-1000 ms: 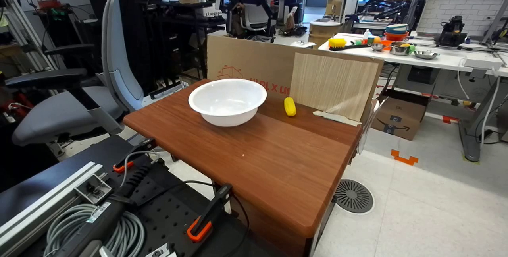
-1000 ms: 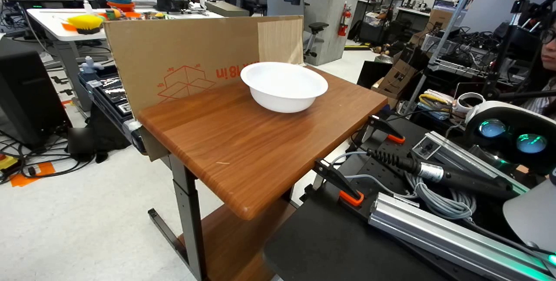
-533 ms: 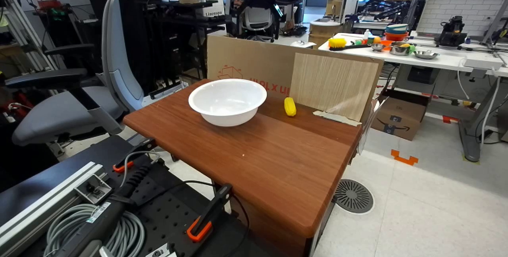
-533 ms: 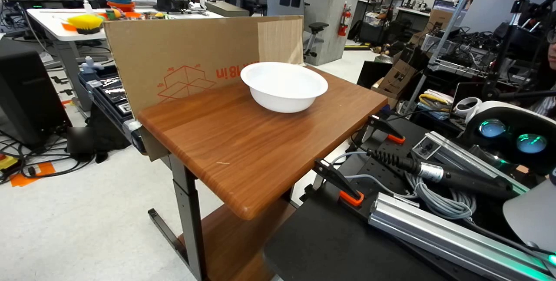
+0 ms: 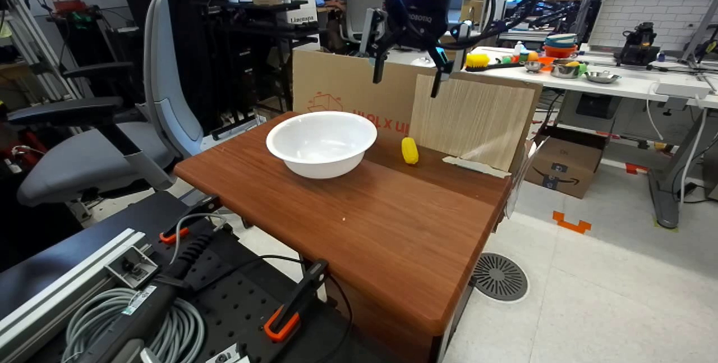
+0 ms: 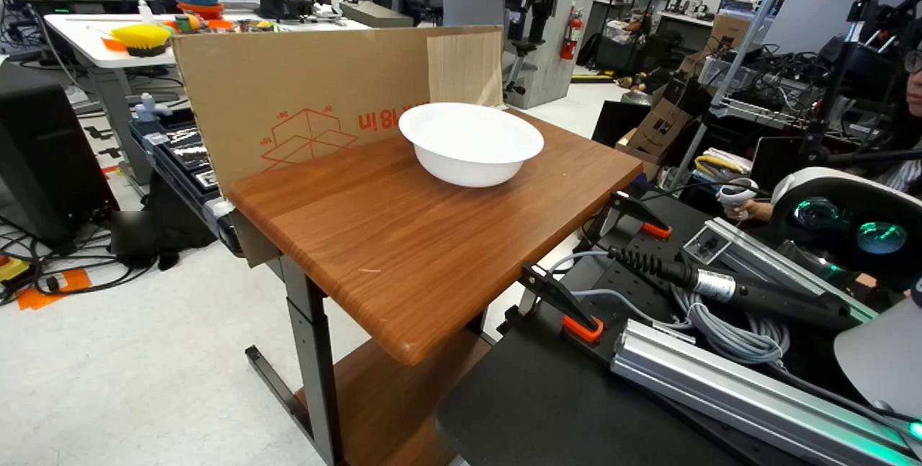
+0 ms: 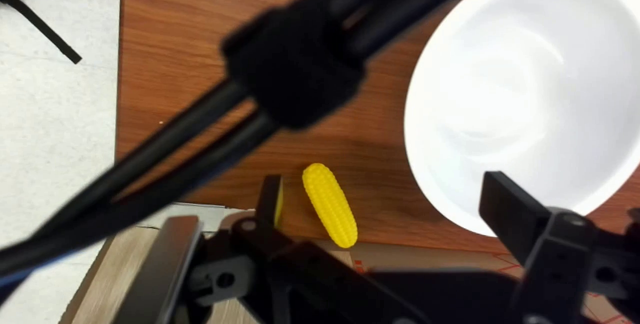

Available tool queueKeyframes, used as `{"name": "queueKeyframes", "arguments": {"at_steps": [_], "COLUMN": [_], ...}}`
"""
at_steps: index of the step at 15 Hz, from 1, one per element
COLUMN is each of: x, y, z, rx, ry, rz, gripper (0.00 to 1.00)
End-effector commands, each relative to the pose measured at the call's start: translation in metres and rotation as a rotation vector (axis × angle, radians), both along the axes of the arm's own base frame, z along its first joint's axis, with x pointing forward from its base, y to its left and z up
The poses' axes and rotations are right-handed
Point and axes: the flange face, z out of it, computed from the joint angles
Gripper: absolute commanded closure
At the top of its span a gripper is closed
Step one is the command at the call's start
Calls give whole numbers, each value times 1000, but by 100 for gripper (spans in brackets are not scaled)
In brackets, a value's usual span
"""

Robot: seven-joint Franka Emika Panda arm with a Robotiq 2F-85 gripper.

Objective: Pick up the yellow object and put it inside the white basin

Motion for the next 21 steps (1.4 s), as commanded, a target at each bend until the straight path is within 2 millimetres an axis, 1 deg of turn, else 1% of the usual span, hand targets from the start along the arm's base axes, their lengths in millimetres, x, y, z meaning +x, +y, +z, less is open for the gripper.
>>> {"name": "queueKeyframes", "arguments": {"at_steps": [1, 3, 6, 10, 13, 18, 21], "x": [29, 42, 60, 76, 88, 111, 121], "y": [-19, -27, -33, -28, -20, 0, 17], "z": [-24, -40, -61, -96, -116, -128, -132], "rx": [54, 70, 97, 91, 83, 56, 37], "ry": [-12, -6, 5, 38, 54, 44, 51], "rz": [-10, -41, -73, -87, -92, -78, -63], "gripper": [0, 0, 0, 0, 0, 0, 0]}}
